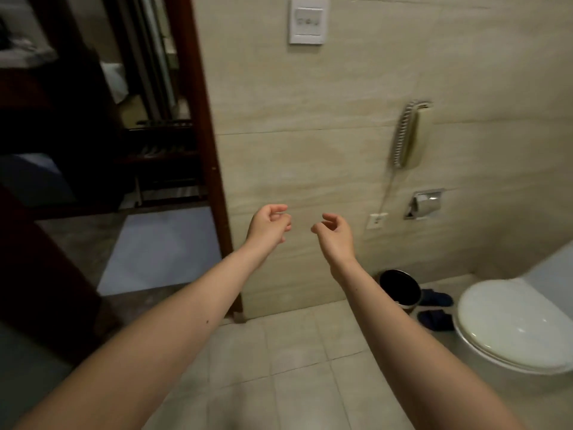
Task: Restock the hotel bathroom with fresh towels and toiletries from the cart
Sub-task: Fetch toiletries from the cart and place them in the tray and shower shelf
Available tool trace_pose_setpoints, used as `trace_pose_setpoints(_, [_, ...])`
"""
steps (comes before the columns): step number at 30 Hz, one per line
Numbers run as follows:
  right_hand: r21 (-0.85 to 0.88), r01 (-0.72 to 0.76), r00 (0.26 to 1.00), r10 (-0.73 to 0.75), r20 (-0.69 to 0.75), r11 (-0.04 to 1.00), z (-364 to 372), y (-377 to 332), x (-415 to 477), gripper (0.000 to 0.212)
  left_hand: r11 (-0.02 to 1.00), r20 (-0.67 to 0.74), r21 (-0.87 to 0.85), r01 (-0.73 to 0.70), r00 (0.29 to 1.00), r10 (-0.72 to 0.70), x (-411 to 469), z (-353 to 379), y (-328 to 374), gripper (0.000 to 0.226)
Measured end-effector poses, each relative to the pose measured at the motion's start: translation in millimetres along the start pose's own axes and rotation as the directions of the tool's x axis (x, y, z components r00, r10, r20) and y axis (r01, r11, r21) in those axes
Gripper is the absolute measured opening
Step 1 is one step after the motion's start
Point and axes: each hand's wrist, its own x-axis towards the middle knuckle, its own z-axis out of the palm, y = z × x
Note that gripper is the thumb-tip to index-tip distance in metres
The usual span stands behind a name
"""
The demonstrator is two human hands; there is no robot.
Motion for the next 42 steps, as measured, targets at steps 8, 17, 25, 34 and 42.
trace_pose_setpoints(8, [-0.054, 0.045, 0.97, -0.03, 0.242, 0.998, 129.6, -20.9, -28.1, 0.044, 0.999, -0.203, -0.038, -0.004, 0.979, -0.004, -12.1, -140.5, -2.3, 0.027])
trace_pose_setpoints(17, [-0.094, 0.166, 0.905, -0.114, 0.409, 0.982, 233.9, -40.6, -11.2, 0.043, 0.998, -0.402, -0.063, 0.014, 0.915, -0.039, 18.6, -225.5, -10.5, 0.03])
trace_pose_setpoints(25, [-0.069, 0.186, 0.848, -0.124, 0.515, 0.98, 322.7, -61.5, 54.4, 0.046, 0.999, -0.482, -0.053, -0.004, 0.876, -0.022, 98.2, -275.8, -0.5, 0.031])
trace_pose_setpoints(34, [-0.061, 0.182, 0.818, -0.117, 0.563, 0.981, 405.1, -84.4, 149.2, 0.046, 0.997, -0.536, -0.08, 0.012, 0.842, -0.053, 212.5, -320.5, 10.3, 0.032])
trace_pose_setpoints(42, [-0.124, 0.135, 0.844, -0.048, 0.534, 0.983, 479.1, -85.7, 211.9, 0.046, 0.993, -0.52, -0.111, 0.033, 0.85, -0.087, 304.0, -367.2, 3.0, 0.032])
